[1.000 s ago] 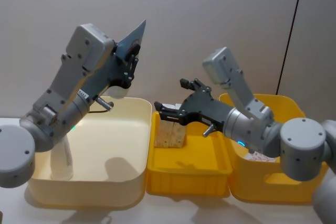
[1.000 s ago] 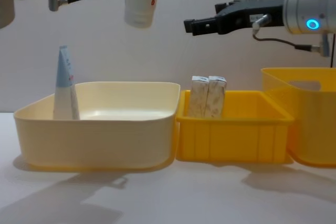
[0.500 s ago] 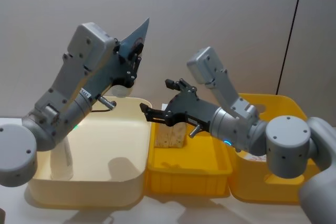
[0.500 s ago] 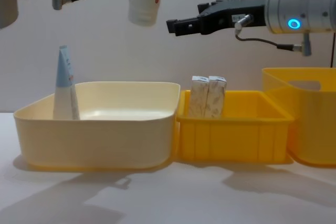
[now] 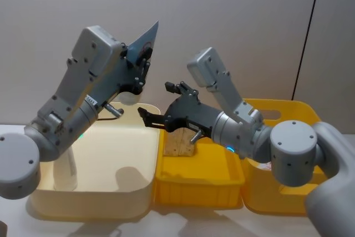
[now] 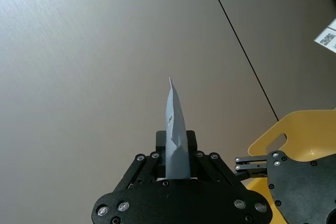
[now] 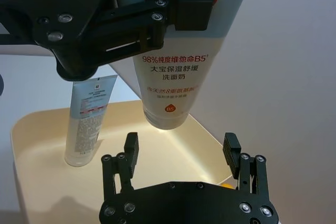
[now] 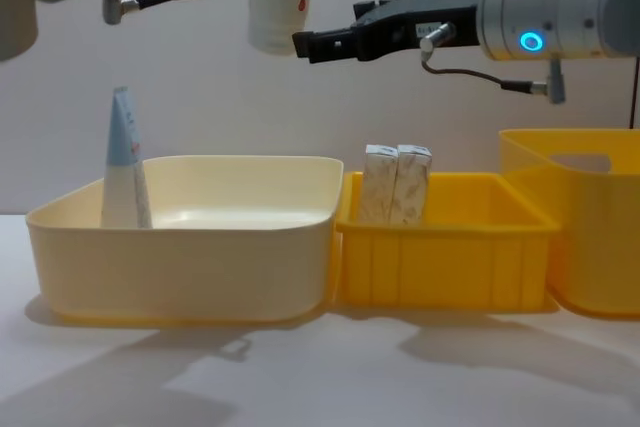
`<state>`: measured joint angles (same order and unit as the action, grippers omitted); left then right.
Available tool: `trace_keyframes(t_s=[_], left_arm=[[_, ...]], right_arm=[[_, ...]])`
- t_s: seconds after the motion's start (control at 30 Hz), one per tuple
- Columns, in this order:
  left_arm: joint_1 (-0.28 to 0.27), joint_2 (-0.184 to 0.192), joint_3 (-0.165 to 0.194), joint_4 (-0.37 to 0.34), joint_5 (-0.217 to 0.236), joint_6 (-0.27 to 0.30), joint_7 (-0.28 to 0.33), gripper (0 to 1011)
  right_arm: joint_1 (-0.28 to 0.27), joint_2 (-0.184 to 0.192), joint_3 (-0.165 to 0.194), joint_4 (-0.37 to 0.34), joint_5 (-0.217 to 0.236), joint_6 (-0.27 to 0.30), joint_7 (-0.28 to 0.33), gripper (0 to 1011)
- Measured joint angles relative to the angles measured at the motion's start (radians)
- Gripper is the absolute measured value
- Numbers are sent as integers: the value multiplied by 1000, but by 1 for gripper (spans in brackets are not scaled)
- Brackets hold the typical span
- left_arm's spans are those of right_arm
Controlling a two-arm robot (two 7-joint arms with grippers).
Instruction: Bimanual collaborative sorting of washing and personal care products
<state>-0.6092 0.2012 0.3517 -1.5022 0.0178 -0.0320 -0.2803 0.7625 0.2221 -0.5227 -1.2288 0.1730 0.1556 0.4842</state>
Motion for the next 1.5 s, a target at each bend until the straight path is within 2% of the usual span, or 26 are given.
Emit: trace_keyframes(t_s=[0.5,0.87,1.5], left_arm=[[-1,-8,-2,11,0,-3,-2,200],[-1,-9,-3,13,1,3,-2,200],[1,-10,-6,14,7,18,1,200]], right_arm=[[23,-26,-24,26,10,7,9,1001],[37,-53,-34,57,-7,-21,-17,1001],[70,-131,-25,139,-20,-71,-57,1001]])
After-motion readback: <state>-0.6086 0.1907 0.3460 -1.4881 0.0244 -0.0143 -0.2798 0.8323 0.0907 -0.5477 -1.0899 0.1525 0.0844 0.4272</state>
